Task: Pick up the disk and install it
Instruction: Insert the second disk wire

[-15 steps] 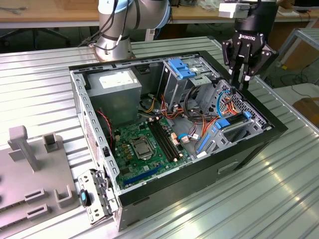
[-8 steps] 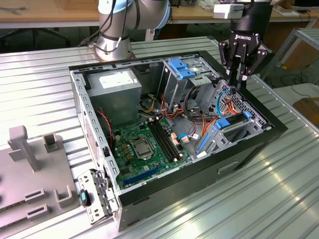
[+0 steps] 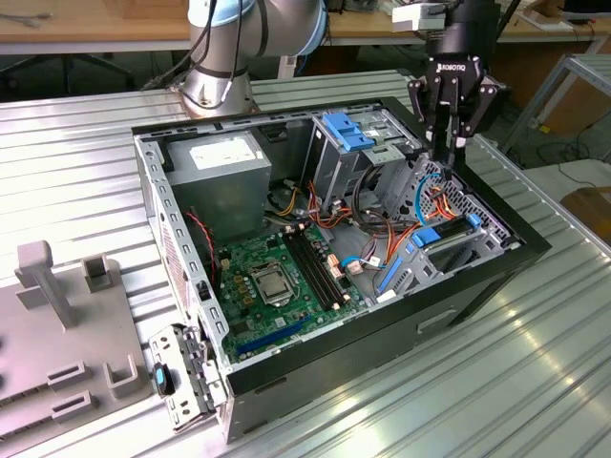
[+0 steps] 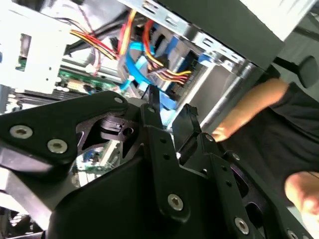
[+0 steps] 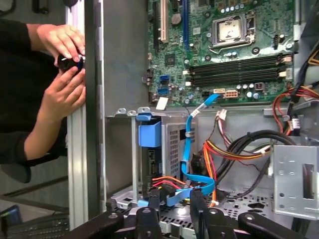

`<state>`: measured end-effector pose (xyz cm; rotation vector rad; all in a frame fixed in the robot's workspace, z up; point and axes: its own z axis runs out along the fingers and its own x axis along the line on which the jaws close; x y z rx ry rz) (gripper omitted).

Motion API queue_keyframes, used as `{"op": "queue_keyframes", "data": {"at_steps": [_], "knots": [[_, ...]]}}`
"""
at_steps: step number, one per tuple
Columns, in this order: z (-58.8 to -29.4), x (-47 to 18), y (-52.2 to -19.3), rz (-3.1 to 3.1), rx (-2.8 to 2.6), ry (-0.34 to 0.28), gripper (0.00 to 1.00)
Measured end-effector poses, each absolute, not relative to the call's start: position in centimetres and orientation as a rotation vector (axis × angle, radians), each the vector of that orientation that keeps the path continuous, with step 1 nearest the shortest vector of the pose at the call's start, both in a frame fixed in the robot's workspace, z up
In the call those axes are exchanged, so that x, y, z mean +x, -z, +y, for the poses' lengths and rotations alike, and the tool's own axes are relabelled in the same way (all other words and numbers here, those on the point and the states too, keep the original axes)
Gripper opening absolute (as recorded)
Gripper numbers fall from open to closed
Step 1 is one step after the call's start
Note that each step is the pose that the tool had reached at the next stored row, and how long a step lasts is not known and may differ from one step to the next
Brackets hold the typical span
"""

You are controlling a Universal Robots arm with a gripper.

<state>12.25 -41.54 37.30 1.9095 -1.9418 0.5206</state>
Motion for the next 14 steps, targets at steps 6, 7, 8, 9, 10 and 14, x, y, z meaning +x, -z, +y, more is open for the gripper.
{"op": "queue_keyframes", "data": {"at_steps": [6,7,8,9,10,14], "knots": [[-41.5,12.4,-37.1,-1.931,1.878,-0.515,0.38],[-41.5,12.4,-37.0,-1.933,1.87,-0.508,0.38],[-41.5,12.4,-36.9,-1.937,1.86,-0.501,0.38],[-41.4,12.5,-36.8,-1.942,1.852,-0.497,0.38],[-41.3,12.7,-36.7,-1.945,1.848,-0.495,0.38],[-41.2,13.3,-36.4,-1.949,1.841,-0.492,0.38]]}}
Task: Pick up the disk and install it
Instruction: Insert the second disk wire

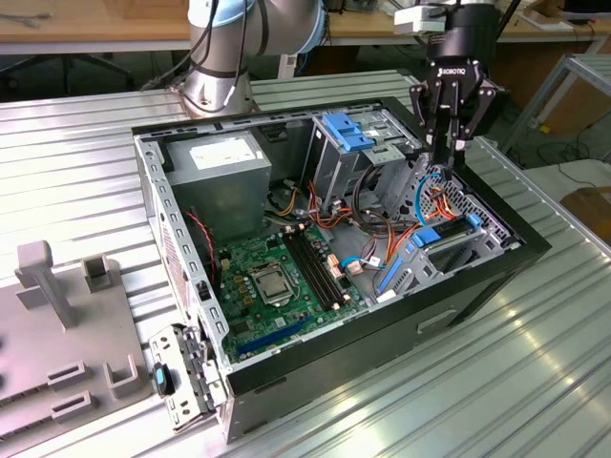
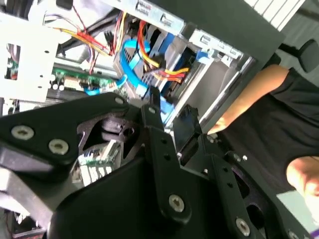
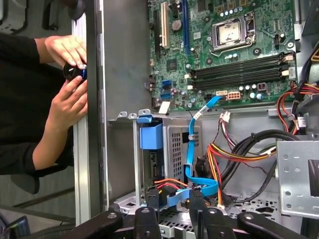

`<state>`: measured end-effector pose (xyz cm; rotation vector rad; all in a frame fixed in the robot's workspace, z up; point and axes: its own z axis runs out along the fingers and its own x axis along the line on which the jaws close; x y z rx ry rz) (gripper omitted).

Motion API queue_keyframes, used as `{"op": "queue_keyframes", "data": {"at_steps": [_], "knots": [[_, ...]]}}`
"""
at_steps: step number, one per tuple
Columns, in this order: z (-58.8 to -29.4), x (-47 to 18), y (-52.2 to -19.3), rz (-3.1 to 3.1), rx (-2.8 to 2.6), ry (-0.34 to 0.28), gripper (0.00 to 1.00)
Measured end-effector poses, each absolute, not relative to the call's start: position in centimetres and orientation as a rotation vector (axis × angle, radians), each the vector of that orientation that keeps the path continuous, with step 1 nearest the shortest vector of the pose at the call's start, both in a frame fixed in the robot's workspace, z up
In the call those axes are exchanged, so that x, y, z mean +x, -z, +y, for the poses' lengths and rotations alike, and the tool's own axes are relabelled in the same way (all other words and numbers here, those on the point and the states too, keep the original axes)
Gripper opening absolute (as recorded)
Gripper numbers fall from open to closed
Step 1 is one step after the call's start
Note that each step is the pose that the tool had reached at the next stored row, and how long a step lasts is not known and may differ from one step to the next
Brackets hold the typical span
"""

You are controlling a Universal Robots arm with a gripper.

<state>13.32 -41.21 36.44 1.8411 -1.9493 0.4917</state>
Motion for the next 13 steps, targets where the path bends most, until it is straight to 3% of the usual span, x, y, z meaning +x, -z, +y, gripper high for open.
{"op": "queue_keyframes", "data": {"at_steps": [13], "knots": [[-41.1,13.33,-35.96,-1.926,1.82,-0.517,0.38]]}}
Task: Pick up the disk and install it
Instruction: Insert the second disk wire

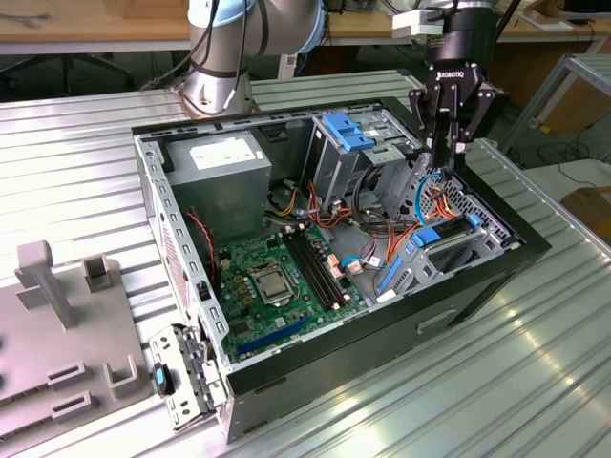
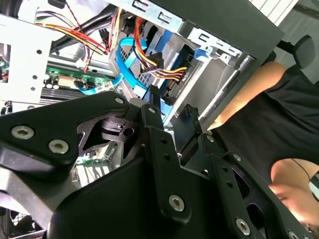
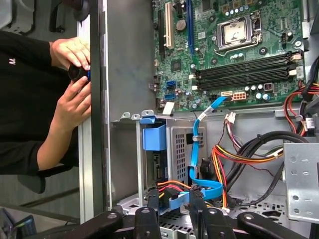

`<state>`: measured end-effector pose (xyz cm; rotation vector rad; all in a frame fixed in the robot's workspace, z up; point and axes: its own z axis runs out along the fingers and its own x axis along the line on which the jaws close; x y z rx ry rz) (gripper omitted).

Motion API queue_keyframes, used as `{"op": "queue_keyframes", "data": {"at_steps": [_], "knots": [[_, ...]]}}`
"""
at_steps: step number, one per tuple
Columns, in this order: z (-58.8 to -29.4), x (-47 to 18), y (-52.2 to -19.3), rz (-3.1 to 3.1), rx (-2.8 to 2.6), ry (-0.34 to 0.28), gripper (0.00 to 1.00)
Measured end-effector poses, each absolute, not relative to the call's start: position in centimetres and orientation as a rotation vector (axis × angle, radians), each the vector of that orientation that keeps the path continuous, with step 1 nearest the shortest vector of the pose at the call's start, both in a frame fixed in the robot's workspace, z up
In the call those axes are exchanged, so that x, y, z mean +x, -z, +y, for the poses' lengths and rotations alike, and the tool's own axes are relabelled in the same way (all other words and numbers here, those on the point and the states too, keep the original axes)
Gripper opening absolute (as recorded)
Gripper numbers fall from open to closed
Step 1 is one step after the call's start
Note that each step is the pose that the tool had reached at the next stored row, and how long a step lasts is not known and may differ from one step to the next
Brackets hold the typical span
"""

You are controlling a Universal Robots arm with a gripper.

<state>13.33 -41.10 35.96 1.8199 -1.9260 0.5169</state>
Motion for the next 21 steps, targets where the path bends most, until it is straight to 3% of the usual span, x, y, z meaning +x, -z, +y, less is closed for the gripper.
{"op": "queue_keyframes", "data": {"at_steps": [21], "knots": [[-40.1,13.3,-34.6,-1.798,1.801,-0.621,0.38]]}}
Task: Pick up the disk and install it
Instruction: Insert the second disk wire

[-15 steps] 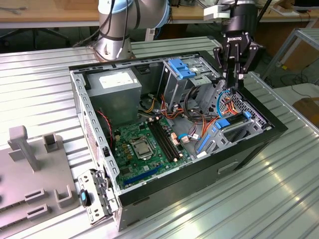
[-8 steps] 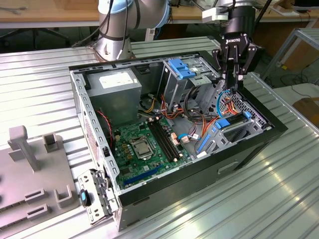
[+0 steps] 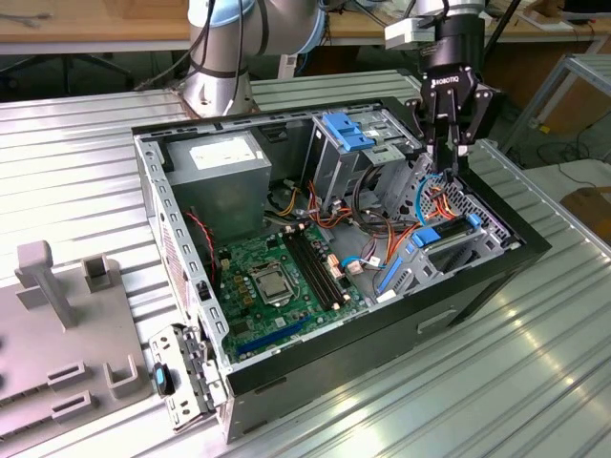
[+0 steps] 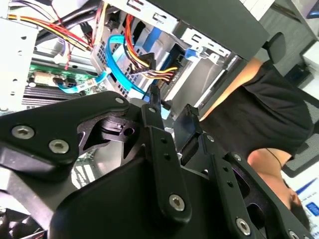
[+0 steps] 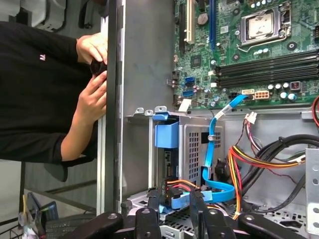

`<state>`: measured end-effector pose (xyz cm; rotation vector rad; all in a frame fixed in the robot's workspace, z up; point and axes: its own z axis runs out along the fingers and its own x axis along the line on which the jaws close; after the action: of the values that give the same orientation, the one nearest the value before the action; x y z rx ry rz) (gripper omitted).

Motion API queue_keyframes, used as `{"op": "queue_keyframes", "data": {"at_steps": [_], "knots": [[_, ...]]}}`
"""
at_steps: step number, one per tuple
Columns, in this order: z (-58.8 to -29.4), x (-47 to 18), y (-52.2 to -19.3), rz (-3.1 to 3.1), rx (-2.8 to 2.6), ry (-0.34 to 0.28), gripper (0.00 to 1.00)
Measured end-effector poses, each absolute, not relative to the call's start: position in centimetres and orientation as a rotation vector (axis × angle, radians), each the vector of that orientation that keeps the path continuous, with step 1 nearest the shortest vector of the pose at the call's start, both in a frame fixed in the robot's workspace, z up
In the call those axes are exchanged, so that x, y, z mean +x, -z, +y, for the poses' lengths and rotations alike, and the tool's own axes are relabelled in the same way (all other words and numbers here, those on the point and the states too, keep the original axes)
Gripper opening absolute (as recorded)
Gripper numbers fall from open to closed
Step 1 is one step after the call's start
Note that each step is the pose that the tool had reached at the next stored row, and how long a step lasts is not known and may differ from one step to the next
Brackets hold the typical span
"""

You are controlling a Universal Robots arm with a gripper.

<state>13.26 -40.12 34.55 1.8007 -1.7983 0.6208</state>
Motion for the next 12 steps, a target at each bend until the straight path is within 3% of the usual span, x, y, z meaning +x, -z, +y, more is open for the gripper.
{"op": "queue_keyframes", "data": {"at_steps": [3,12], "knots": [[-40.12,13.26,-34.47,-1.757,1.774,-0.664,0.38],[-40.13,13.26,-34.35,-1.755,1.772,-0.667,0.38]]}}
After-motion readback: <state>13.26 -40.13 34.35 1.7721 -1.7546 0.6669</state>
